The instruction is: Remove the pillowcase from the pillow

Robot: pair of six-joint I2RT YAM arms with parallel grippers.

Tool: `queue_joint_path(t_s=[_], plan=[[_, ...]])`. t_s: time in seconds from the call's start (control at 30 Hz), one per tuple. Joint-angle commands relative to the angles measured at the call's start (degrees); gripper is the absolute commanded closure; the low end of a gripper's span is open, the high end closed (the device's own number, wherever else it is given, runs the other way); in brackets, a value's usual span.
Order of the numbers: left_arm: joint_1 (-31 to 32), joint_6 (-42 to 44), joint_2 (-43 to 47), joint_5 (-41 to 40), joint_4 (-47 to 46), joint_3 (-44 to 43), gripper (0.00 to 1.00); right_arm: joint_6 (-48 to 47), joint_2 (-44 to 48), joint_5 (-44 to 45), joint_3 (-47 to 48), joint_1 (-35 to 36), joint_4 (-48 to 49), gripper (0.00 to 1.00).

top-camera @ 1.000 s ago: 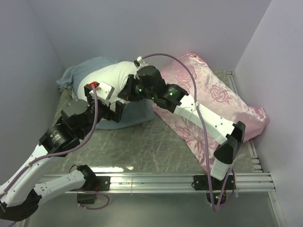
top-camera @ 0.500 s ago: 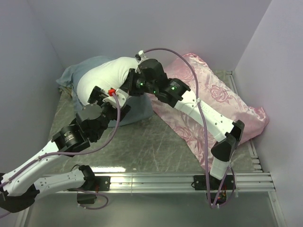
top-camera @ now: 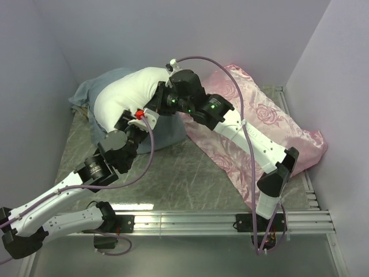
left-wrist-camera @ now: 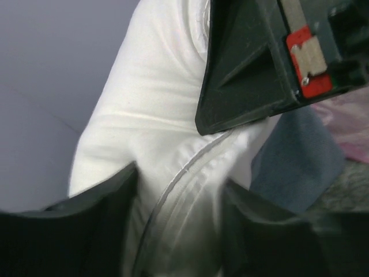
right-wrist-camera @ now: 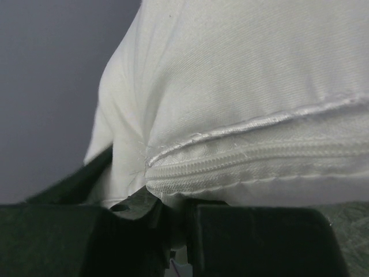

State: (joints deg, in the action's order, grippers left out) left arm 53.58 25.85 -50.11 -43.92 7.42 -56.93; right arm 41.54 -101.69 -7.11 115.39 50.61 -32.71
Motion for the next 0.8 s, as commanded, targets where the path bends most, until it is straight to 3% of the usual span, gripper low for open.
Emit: queue_joint_path(t_s=[0.0,0.03,0.07,0.2,0.3,0.33,0.43,0.53,0.7,0.77], plan=[[-0.6,1.9,0.7,-3.2,-7.0,1.1,0.55,0.9,6.6,-2.7,4.3,1.4,6.6,1.00],[-0.6,1.8,1.0,-4.0,-9.0,1.2,0.71,0.9,6.9,-2.7,4.3,1.7,6.8,1.00],[-0.9,1.4,1.0,-4.2,-8.4,0.8,0.99,0.9,7.1,-3.0,4.6,1.7,6.9,1.00],[-1.0,-2.5,2.0,-3.7,-5.1,-1.8,1.00,0.5,7.1,-3.1,5.2,2.0,7.2,1.00],[-1.0,-4.9,4.5,-4.2,-5.2,-2.3,1.00,-2.3,7.9,-2.2,3.6,2.1,8.4,0.79],[-1.0,-5.4,5.1,-4.2,-5.0,-2.6,1.00,-3.2,8.6,-2.4,2.6,2.0,10.6,0.62],[-1.1,-8.3,6.1,-5.2,-2.6,-4.4,1.00,-6.8,12.7,-0.6,-3.1,2.3,15.4,0.39],[-1.1,-10.1,6.0,-7.1,-0.4,-6.5,1.00,-9.0,20.2,0.8,-13.0,2.4,24.0,0.27],[-1.2,-12.7,6.6,-9.6,0.3,-9.9,1.00,-9.2,34.3,11.5,-30.5,1.4,29.9,0.22],[-1.2,-14.6,7.0,-9.3,2.5,-13.0,1.00,-5.3,40.0,10.7,-41.0,-2.1,35.7,0.19]])
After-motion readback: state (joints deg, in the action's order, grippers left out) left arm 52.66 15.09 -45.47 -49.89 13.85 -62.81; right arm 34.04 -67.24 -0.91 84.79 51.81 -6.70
